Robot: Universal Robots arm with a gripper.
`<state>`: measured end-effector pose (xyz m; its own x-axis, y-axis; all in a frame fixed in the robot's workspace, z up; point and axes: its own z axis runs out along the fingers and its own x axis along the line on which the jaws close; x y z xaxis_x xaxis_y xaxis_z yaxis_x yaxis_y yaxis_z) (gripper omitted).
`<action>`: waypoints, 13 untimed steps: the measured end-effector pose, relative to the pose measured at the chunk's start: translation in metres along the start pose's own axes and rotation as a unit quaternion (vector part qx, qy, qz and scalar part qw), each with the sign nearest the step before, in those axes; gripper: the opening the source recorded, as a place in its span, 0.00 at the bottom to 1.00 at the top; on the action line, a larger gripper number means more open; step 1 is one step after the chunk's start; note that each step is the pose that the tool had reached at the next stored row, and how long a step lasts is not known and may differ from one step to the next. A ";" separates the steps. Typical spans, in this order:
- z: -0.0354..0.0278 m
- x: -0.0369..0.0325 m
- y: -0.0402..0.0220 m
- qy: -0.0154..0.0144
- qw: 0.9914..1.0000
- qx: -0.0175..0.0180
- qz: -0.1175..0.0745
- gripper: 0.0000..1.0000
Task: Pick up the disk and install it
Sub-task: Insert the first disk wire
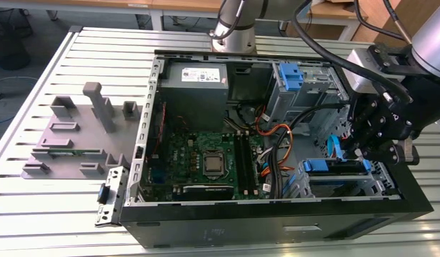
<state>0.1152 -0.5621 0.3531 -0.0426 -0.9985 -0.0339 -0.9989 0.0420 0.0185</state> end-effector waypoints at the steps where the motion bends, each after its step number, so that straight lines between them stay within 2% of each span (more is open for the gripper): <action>1: -0.0002 0.0000 -0.0004 0.000 1.000 0.000 0.000 0.24; 7: -0.0002 -0.0003 -0.0053 0.000 1.000 0.000 0.000 0.24; 13: -0.0024 -0.0003 -0.0054 0.000 1.000 0.000 0.000 0.24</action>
<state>0.1207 -0.5622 0.3554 -0.0426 -0.9985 -0.0340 -0.9989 0.0420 0.0184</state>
